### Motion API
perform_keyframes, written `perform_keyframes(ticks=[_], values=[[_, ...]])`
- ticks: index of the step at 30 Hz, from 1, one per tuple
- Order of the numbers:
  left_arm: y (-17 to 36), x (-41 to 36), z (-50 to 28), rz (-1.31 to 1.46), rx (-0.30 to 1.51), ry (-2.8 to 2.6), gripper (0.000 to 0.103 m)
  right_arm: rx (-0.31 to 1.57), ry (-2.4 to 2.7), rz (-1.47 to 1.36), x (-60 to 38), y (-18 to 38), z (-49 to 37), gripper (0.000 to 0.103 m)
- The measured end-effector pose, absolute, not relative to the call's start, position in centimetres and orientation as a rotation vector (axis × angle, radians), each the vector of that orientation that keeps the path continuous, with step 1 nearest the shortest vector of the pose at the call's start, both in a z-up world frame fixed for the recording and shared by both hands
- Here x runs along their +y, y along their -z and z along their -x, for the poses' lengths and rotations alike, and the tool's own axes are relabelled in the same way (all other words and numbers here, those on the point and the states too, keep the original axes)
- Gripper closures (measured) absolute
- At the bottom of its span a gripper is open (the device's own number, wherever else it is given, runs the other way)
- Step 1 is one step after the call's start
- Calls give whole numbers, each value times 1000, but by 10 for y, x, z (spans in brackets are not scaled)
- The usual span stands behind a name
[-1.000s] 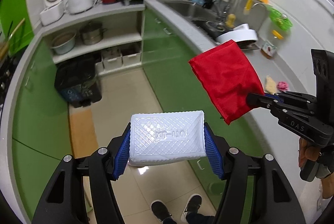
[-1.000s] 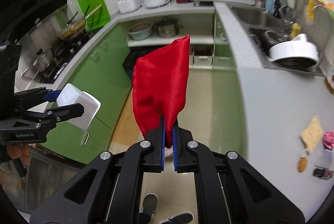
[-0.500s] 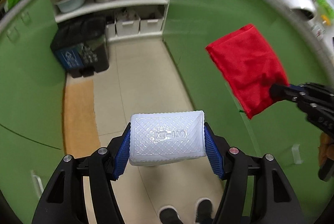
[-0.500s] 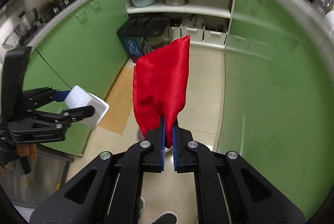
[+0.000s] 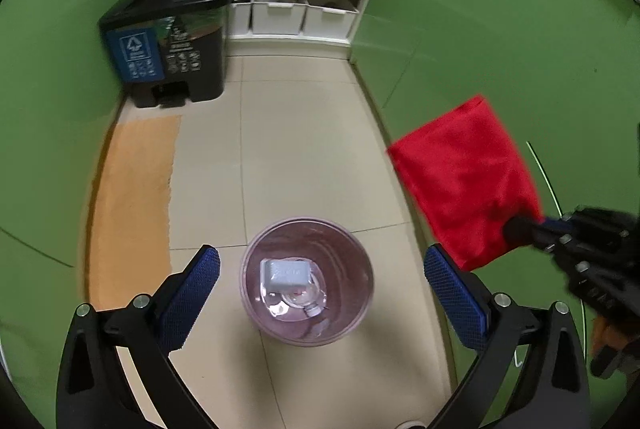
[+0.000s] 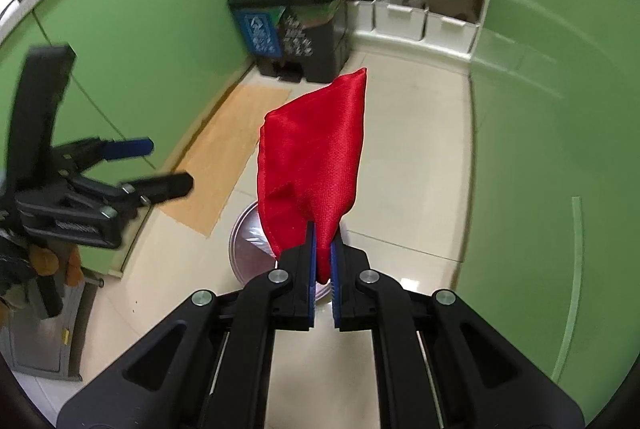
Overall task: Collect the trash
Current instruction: 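Carry the box and red cloth to the wastebasket and release them, then return both empty tools to the counter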
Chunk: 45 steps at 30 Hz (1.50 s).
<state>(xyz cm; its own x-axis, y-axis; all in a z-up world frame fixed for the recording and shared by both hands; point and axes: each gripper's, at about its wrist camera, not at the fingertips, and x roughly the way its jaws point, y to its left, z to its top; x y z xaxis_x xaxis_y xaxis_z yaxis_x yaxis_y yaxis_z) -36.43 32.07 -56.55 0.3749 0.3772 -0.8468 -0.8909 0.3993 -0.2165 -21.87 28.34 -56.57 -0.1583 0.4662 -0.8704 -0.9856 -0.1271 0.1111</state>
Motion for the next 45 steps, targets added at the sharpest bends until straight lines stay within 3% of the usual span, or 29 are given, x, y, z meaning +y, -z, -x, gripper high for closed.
perform_keyframes(ticks=[9,12,13,14,16,17,23,27,31,40,45], values=[[575,315,405,777,774,-988,5,958,-1650,876,308,634,256,97],[579,313,414,781,762,-1000,5,971,-1648,884,313,652,261,93],[580,312,416,780,762,-1001,5,978,-1647,885,314,659,263,79],[582,311,417,780,762,-1002,5,973,-1641,886,314,661,263,44],[583,309,417,774,764,-1001,5,968,-1639,869,314,665,263,6],[583,308,416,770,764,-1001,5,962,-1632,868,313,665,263,3],[574,302,408,763,765,-991,5,955,-1559,872,304,652,250,3],[532,287,393,763,786,-963,5,948,-1529,851,285,601,241,3],[461,270,380,754,795,-930,5,958,-1481,805,254,508,231,3],[240,220,333,672,832,-813,5,969,-1358,630,166,255,191,3],[149,190,294,607,843,-711,5,944,-1265,540,109,161,155,3]])
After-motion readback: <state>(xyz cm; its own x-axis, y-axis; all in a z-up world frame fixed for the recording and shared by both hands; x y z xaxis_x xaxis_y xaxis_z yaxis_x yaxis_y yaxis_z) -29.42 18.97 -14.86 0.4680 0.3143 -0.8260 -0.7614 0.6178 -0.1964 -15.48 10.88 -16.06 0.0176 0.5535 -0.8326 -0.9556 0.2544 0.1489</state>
